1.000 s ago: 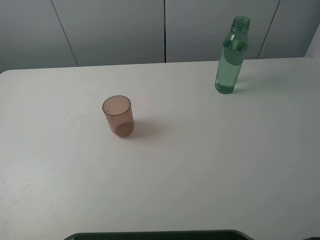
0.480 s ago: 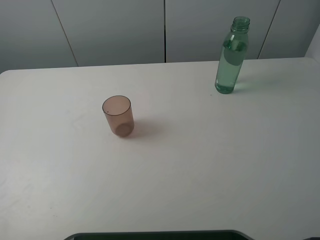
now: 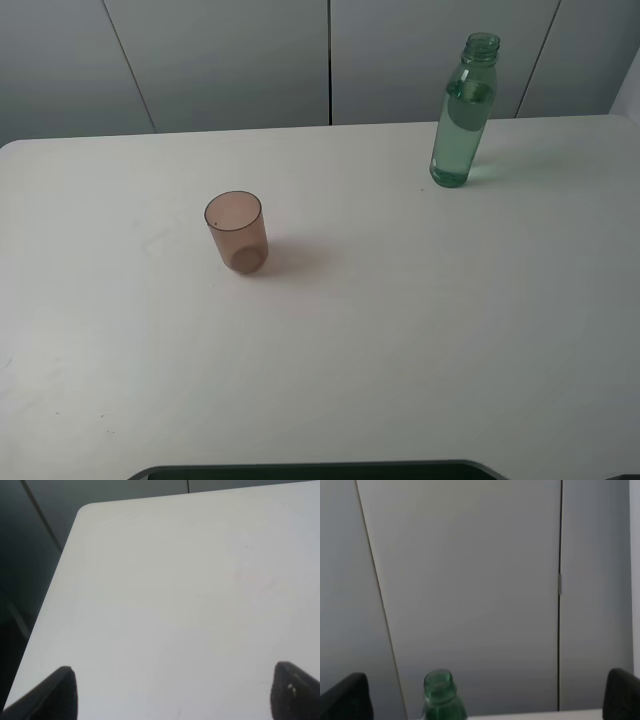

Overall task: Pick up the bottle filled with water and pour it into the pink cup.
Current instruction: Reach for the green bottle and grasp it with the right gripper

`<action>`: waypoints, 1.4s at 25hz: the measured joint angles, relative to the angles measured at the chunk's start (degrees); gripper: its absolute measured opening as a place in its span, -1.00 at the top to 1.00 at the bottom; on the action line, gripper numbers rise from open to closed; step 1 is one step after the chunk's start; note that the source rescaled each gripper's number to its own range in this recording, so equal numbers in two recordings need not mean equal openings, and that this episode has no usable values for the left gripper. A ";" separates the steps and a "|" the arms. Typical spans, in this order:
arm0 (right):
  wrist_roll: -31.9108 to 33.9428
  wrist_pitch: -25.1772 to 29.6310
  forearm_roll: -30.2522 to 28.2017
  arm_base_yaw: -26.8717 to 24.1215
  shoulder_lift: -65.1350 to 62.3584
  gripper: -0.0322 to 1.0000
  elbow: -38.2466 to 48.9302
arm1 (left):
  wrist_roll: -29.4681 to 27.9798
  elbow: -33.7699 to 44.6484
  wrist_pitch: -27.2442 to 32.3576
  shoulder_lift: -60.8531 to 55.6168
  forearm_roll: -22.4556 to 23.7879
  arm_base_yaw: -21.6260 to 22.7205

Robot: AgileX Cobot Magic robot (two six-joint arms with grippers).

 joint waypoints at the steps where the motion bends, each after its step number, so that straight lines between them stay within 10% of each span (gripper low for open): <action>1: 0.16 -3.35 0.14 0.00 1.68 -1.00 0.80 | 0.00 0.00 0.00 0.00 0.00 0.00; 17: 3.22 -46.05 -1.65 6.40 31.36 -1.00 12.00 | 0.10 0.00 0.00 0.00 0.00 0.00; 35: 8.21 -68.73 -7.31 8.02 59.90 -1.00 12.64 | 0.10 0.00 0.00 0.00 0.00 0.00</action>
